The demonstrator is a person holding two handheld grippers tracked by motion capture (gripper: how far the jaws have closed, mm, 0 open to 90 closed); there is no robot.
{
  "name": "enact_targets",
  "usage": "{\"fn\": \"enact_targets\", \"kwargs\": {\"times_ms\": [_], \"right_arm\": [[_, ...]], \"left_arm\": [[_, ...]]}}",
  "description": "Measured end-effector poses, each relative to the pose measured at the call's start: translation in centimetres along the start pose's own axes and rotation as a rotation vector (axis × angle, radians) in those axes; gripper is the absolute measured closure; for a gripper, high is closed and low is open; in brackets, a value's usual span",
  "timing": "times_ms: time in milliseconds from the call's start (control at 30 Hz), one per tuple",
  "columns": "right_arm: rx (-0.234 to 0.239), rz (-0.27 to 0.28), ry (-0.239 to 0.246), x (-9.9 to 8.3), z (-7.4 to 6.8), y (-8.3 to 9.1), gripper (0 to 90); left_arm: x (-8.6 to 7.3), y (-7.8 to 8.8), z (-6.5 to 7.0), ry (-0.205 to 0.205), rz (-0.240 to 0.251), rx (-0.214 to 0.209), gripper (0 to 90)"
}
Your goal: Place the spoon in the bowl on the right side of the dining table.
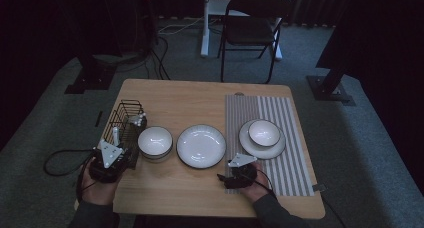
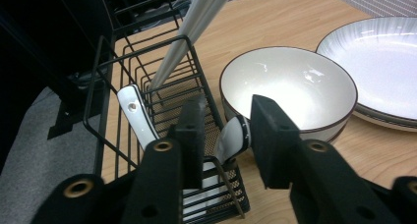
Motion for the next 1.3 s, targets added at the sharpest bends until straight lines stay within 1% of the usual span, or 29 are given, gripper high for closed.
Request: {"fn": "enact_targets", "kwargs": {"times_ms": [233, 367, 500, 733, 800, 867, 933, 1100, 1300], "right_arm": [[-0.001, 0.0, 0.001, 0.0, 0.0, 0.0, 29.5], [0.0, 0.0, 0.001, 0.0, 0.0, 0.0, 29.5], [0.0, 0.0, 0.001, 0.0, 0.0, 0.0, 29.5], [-0.001, 0.001, 0.002, 0.0, 0.0, 0.0, 29.5], [-0.001, 0.001, 0.002, 0.0, 0.0, 0.0, 29.5], [-0.001, 0.001, 0.002, 0.0, 0.0, 0.0, 29.5], [-0.001, 0.001, 0.002, 0.0, 0.0, 0.0, 29.5], [-0.001, 0.001, 0.002, 0.0, 0.0, 0.0, 29.5], [0.0, 0.0, 0.001, 0.0, 0.0, 0.0, 29.5]], "left_arm": [[0.2, -0.4, -0.5, -0.003, -0.013, 0.001, 74.4], [0.5, -0.9, -1.0, 0.001, -0.022, 0.009, 76.1], [0.7, -1.4, -1.6, 0.016, -0.028, 0.012, 78.1], [0.8, -1.8, -2.0, 0.032, -0.036, 0.027, 80.7], [0.8, -2.0, -2.2, 0.038, -0.051, 0.034, 81.1], [0.8, -2.1, -2.3, 0.046, -0.048, 0.026, 81.6], [0.8, -2.2, -2.4, 0.044, -0.057, 0.03, 84.0], [1.1, -2.3, -2.4, 0.035, -0.061, 0.03, 84.7], [1.3, -2.1, -2.4, 0.034, -0.046, 0.025, 85.3]]}}
Point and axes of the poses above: each handheld gripper's, and its own axes: y roughly backward along the jaws, x roughly out of its top, z roughly to its right, the point moved 3 cm from there along -y, roughly forward along the jaws, and after that the axes turned 15 degrees about -z, right-handed, at the moved point
